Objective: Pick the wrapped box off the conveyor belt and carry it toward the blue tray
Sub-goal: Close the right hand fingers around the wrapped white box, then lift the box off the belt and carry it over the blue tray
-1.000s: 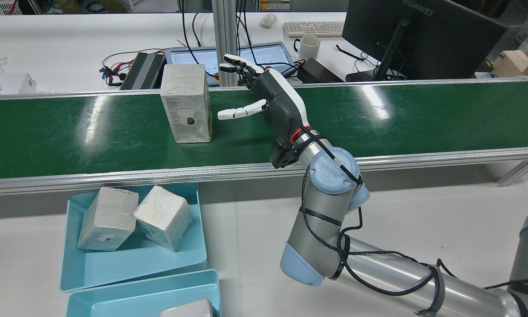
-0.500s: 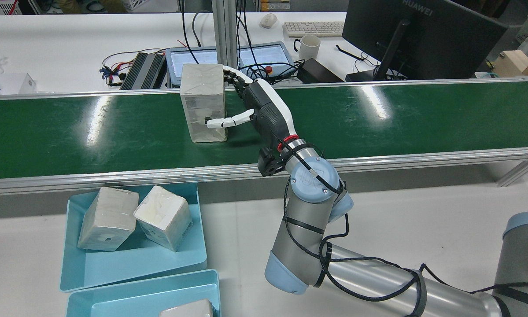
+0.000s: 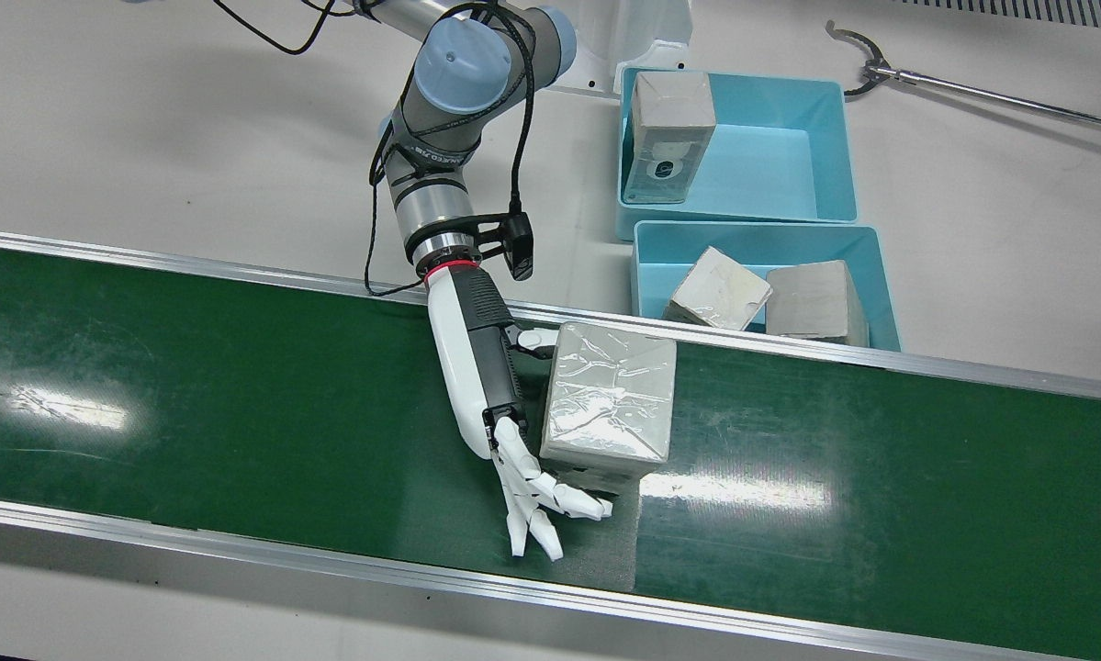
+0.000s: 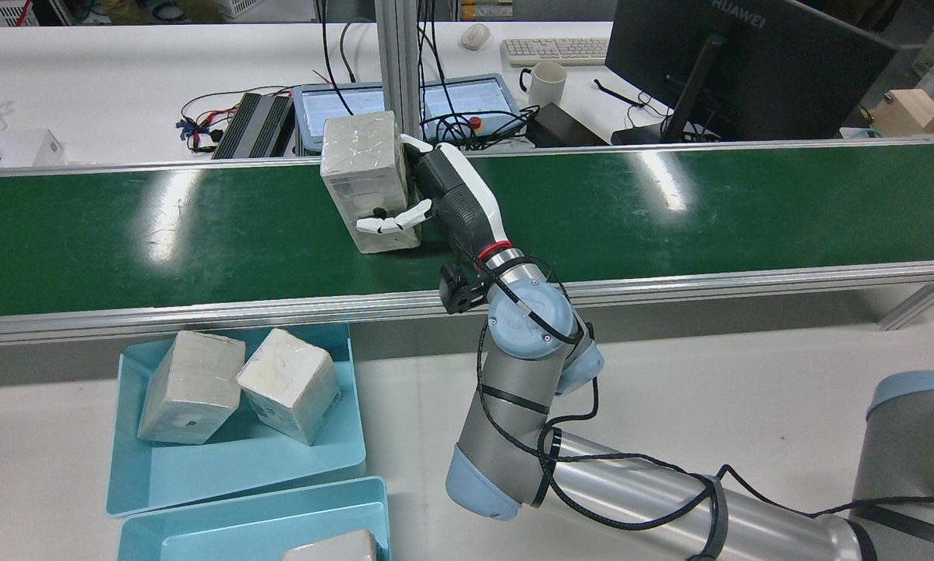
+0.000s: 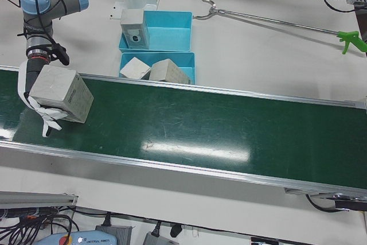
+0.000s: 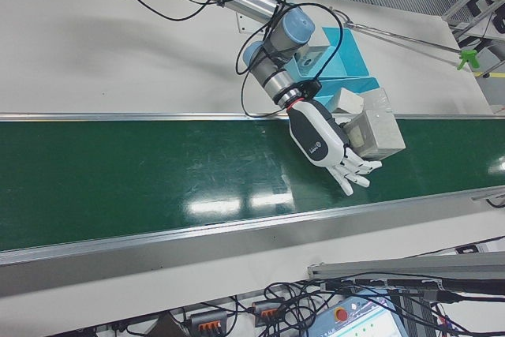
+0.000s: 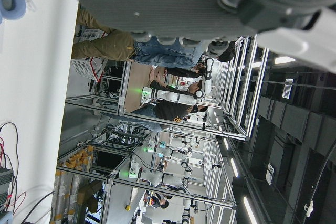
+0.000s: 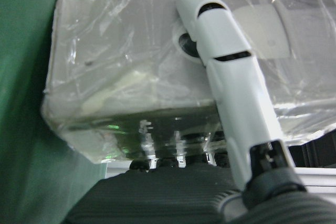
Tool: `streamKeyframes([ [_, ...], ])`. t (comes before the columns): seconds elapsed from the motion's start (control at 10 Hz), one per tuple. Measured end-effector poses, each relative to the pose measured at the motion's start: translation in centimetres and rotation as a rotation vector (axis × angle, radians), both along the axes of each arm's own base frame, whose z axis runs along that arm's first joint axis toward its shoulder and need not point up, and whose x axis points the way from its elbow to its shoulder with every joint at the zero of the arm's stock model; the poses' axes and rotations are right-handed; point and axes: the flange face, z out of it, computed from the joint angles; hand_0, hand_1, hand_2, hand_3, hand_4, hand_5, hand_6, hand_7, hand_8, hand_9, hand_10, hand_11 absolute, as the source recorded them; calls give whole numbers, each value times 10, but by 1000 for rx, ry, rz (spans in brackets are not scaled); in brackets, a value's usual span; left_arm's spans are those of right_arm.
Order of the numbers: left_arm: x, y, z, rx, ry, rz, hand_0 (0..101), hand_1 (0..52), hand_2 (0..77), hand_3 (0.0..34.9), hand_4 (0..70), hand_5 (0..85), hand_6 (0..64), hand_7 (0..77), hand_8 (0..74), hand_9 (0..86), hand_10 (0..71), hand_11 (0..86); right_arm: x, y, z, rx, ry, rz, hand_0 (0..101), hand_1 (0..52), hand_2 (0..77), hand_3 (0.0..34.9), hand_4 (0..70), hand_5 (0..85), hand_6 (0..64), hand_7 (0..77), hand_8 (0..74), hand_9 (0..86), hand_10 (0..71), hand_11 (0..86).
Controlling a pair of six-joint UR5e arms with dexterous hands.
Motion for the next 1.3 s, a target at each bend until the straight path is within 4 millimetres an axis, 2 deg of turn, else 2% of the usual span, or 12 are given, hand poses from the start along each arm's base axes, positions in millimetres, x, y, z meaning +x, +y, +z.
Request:
streamKeyframes([
  [0.1,0,0,0,0,0,0,0,0,5,0,5,11,5,5,5,0,0,5,2,1,-2,-4,-5,12,580,262,218,21,185,256,142,311,142,169,44,11],
  [0.2,0,0,0,0,0,0,0,0,5,0,0,11,5,5,5,0,0,5,6,3,-9,-3,-14,21,600,235,240,0,267,311,224,349,300,333,224,11],
  [0.3,0,0,0,0,0,0,0,0,5,0,0,11,5,5,5,0,5,5,13,9,-20,2,-23,25,605,202,256,6,311,327,256,365,344,355,305,65],
  [0.4,0,0,0,0,0,0,0,0,5,0,5,11,5,5,5,0,5,0,27,18,-38,20,-25,34,583,180,262,3,338,333,284,382,376,365,382,169],
  [0.5,0,0,0,0,0,0,0,0,5,0,5,11,5,5,5,0,0,5,41,27,-55,41,-27,42,540,120,284,6,371,333,305,398,415,387,464,245],
  [0.6,0,0,0,0,0,0,0,0,5,0,0,11,5,5,5,0,5,5,49,42,-71,60,-37,39,510,54,300,9,404,338,344,447,475,442,551,316],
  [0.7,0,0,0,0,0,0,0,0,5,0,5,11,5,5,5,0,5,5,49,63,-85,78,-54,16,510,54,300,9,404,338,344,447,475,442,551,316],
  [0.9,0,0,0,0,0,0,0,0,5,0,5,11,5,5,5,0,0,0,23,107,-96,93,-64,-55,508,54,300,14,447,344,376,485,524,475,611,349],
  [1.0,0,0,0,0,0,0,0,0,5,0,5,11,5,5,5,0,0,0,8,127,-97,98,-56,-84,508,54,300,14,447,344,376,485,524,475,611,349],
  [1.1,0,0,0,0,0,0,0,0,5,0,0,11,5,5,5,0,0,0,-4,142,-99,101,-48,-100,505,54,300,5,464,355,398,535,562,518,660,365],
  [1.2,0,0,0,0,0,0,0,0,5,0,0,11,5,5,5,0,0,0,-15,156,-98,100,-39,-115,505,54,300,5,464,355,398,535,562,518,660,365],
  [1.3,0,0,0,0,0,0,0,0,5,0,0,11,5,5,5,0,5,5,-26,169,-95,98,-23,-130,505,11,322,6,464,355,398,545,567,529,671,371],
])
